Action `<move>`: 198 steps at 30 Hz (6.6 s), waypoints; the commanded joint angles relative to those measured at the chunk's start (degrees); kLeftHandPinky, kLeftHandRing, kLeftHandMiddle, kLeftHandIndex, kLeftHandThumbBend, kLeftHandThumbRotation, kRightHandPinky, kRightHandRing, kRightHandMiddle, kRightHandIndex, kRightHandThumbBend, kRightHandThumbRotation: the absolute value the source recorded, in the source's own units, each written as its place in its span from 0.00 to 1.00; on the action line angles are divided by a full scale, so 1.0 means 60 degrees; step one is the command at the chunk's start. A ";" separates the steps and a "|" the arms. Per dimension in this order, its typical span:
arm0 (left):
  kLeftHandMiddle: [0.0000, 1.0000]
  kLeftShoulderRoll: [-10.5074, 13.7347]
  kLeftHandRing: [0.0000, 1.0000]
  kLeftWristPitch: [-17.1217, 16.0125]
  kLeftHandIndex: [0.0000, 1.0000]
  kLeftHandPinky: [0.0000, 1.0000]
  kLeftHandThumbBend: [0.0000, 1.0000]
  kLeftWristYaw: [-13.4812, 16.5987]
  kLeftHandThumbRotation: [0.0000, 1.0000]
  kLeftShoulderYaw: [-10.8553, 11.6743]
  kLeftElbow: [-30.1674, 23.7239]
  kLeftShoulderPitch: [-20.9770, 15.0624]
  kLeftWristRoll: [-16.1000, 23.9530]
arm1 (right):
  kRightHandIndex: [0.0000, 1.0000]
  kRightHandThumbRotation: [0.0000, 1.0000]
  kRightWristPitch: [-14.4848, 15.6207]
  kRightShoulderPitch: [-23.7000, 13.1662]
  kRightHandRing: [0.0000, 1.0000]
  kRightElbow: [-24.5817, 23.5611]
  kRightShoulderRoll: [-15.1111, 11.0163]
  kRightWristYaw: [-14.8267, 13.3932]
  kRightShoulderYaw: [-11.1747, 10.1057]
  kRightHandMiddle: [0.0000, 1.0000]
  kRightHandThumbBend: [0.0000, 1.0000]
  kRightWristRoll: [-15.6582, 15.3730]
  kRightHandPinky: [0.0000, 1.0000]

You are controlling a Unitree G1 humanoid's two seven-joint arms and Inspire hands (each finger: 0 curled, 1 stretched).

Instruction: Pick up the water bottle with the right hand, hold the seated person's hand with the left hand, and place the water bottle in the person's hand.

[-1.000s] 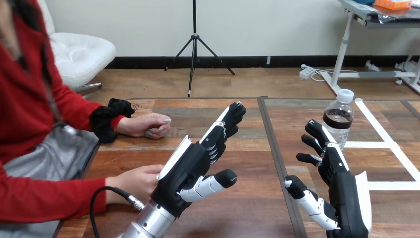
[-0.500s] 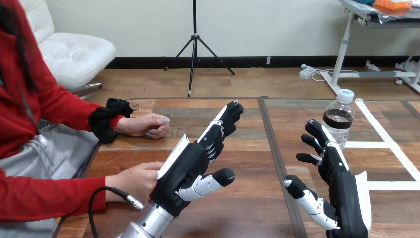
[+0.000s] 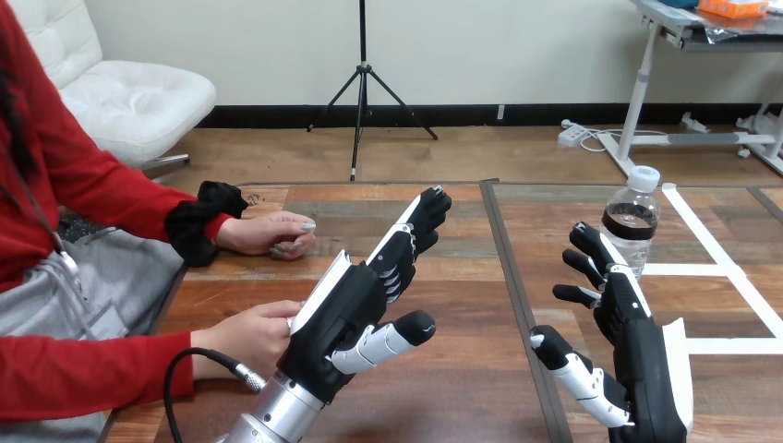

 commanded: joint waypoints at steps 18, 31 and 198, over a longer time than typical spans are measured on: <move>1.00 -0.0046 1.00 -0.0001 1.00 1.00 1.00 0.0033 0.78 0.0056 -0.0118 -0.0487 0.0047 | 0.88 0.73 -0.0239 -0.0650 0.86 -0.0179 -0.0023 -0.0059 -0.0054 0.90 1.00 0.0002 0.70; 1.00 -0.0091 1.00 -0.0043 1.00 1.00 1.00 0.0077 0.77 0.0058 -0.0111 -0.0461 0.0073 | 0.88 0.72 -0.0203 -0.0647 0.86 -0.0466 -0.0206 0.0060 -0.0153 0.89 1.00 0.0118 0.71; 1.00 -0.0475 1.00 0.0082 1.00 1.00 1.00 -0.0099 0.76 -0.0057 -0.0720 0.0265 -0.0031 | 0.90 0.65 0.6370 -0.8918 0.85 0.5997 -0.5728 0.1912 0.1139 0.87 1.00 -0.2268 0.70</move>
